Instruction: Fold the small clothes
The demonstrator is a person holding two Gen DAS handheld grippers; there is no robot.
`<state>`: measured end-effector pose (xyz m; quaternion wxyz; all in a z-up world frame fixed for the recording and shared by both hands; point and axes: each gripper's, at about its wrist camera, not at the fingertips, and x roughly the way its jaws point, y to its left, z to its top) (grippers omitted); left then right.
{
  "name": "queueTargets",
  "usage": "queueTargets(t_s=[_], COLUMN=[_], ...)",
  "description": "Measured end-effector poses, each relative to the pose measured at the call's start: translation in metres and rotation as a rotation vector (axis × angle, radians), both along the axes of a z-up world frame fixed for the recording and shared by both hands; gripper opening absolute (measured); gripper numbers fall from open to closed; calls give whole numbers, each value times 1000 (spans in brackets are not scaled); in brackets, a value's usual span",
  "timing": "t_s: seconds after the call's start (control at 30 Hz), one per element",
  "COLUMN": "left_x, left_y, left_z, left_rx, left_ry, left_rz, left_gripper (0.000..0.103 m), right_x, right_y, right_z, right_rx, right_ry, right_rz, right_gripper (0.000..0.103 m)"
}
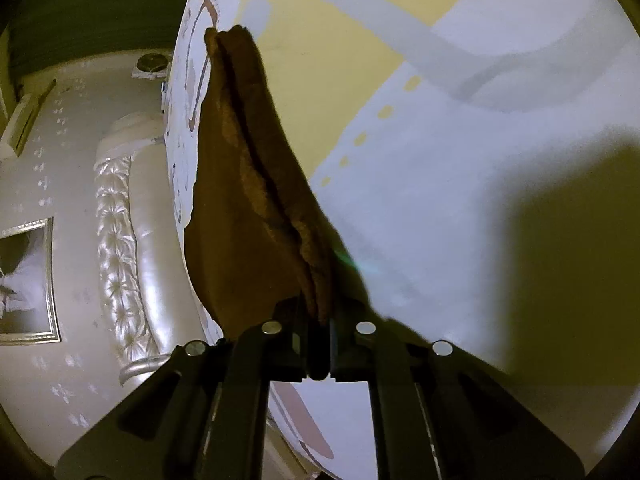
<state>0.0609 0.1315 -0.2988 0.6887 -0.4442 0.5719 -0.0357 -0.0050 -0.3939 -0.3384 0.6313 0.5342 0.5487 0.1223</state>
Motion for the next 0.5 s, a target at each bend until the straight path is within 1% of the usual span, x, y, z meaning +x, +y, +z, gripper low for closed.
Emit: queueTargets(t_s=[0.2,0.27,0.37,0.43,0.5], left_x=[-5,-8,-9,-11,-12], left_y=[6,8,9,11,12], left_z=[-1,-2,-4,-5,-6], left_rx=[-14,-24,-35,-46,-52], left_ry=[-3,-4,-6,-7,-9], left_rz=[-1,4,6,6,0], left_gripper=[17,17,17,17,17], right_x=[-2,-4,-9,-13,-14], right_y=[0,-1,-6,-11,-14], right_z=[-1,1,10,18,34], right_rx=[13,11,-19,-50,-98], right_ry=[8,16,20,29,14], right_rz=[-14,-17,0,-1,4], right_gripper=[6,8,16,20,21])
